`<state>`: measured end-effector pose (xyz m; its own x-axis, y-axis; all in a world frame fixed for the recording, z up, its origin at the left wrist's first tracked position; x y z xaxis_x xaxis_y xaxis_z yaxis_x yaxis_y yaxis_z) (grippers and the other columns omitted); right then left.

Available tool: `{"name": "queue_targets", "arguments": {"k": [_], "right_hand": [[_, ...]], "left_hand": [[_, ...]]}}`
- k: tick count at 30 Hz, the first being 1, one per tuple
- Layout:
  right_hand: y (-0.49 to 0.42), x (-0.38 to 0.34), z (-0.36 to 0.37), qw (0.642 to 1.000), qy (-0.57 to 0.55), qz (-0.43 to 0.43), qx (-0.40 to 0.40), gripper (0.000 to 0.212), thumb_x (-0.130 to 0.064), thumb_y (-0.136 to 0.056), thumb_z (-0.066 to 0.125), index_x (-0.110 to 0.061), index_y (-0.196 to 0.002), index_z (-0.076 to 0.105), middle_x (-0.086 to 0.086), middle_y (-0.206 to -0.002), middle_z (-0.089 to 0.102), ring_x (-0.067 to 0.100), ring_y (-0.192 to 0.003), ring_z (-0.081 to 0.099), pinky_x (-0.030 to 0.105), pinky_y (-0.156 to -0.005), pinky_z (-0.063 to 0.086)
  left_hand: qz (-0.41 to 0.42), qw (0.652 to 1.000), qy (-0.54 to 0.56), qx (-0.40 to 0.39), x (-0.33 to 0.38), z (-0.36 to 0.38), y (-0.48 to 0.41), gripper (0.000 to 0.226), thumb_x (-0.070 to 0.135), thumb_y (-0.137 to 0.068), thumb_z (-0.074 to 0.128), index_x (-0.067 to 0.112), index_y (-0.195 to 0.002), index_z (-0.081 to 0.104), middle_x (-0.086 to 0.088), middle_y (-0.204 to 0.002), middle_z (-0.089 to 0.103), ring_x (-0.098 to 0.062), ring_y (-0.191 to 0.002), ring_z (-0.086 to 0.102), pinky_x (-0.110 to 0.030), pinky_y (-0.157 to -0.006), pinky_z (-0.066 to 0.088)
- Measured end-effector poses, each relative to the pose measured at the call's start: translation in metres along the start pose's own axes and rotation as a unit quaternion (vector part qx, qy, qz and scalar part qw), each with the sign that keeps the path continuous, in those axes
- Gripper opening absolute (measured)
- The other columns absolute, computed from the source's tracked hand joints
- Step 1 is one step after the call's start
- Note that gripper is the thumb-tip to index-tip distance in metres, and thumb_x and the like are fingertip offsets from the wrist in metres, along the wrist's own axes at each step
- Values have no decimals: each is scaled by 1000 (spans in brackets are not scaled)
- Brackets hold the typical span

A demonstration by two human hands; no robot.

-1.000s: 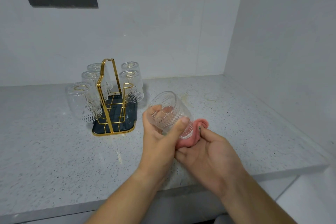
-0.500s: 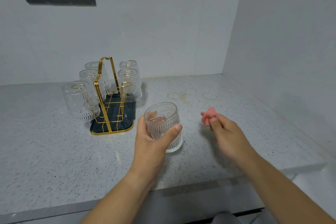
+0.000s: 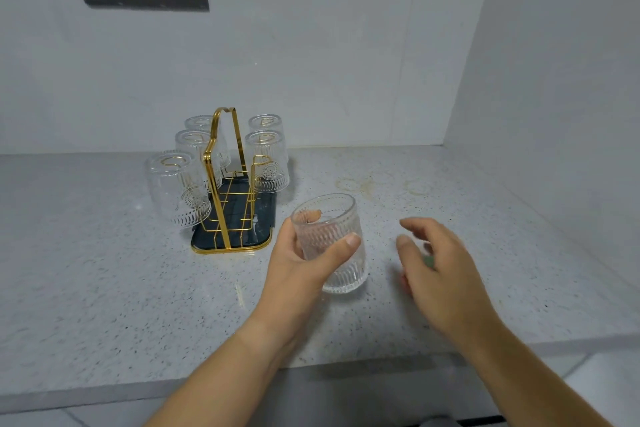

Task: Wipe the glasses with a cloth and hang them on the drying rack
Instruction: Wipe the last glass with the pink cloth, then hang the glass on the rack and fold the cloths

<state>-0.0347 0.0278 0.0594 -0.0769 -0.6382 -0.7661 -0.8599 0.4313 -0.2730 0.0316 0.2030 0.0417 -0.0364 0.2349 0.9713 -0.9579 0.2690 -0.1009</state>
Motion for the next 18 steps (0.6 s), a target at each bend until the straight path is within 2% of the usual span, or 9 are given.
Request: {"name": "queue_targets", "arguments": {"k": [2,3,4,7,9,11,12,16,18], "right_hand": [[2,-11,13,988,-131,72,-49,23,-38,-104,51,-28,-121,63,-16,-116,70,3,-104,67,30,-96,53],[3,-15,24,968,-205,113,-94,26,-40,-105,50,-25,-120,65,-11,-111,74,4,-98,71,29,-90,54],[5,-16,38,932,-290,161,-147,32,-43,-105,49,-22,-123,66,-5,-112,77,10,-98,75,33,-87,55],[11,-27,75,750,-551,243,-273,55,-51,-101,49,-12,-136,64,18,-133,69,37,-122,66,50,-98,52],[10,-38,86,671,-638,241,-290,63,-52,-100,48,-8,-144,56,24,-143,60,40,-134,56,53,-115,41],[5,-52,89,638,-680,229,-279,62,-50,-102,46,-8,-148,50,23,-145,58,38,-136,56,49,-118,37],[2,-57,90,633,-691,226,-265,61,-49,-103,46,-7,-148,50,23,-144,59,38,-134,58,47,-118,38],[-15,-67,91,638,-705,216,-222,61,-44,-103,50,0,-145,50,26,-142,60,40,-133,59,45,-120,38],[-26,-73,87,644,-709,205,-204,55,-38,-103,52,2,-141,53,26,-139,62,40,-130,61,45,-117,41]], "left_hand": [[14,1000,-7,6,6,-2,-3,65,25,-68,94,22,-124,61,4,-110,77,-8,-101,74,-17,-79,57],[22,1000,-4,8,10,-3,-4,64,24,-68,95,21,-123,61,6,-106,78,-7,-98,75,-17,-78,57],[27,1000,7,8,13,-4,-5,64,23,-67,94,19,-122,61,7,-102,78,-6,-95,75,-18,-77,57],[32,998,41,18,22,-5,-8,67,26,-61,86,19,-122,59,5,-97,79,-9,-92,77,-22,-76,59],[39,997,56,35,27,-8,-10,72,26,-60,87,16,-125,59,2,-100,79,-10,-92,77,-20,-76,59],[45,996,62,43,31,-11,-13,72,22,-61,88,13,-126,58,-4,-109,77,-9,-94,76,-17,-76,57],[46,996,63,46,33,-12,-14,71,20,-63,88,11,-127,58,-6,-112,76,-9,-96,76,-17,-77,57],[50,996,59,36,39,-21,-22,67,9,-72,89,10,-131,58,-10,-122,73,-13,-107,74,-18,-83,57],[50,997,57,25,43,-27,-27,75,13,-69,93,12,-134,56,-9,-127,71,-16,-116,71,-19,-89,57]]}}
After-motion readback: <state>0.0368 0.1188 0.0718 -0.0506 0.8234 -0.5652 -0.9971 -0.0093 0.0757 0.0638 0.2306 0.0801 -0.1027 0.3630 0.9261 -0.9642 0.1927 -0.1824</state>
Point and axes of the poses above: each hand's wrist, its own y-axis away from the middle knuckle, its own z-axis out of the palm, x = y × z, the point moved 4 cm from there along -y, towards the middle knuckle
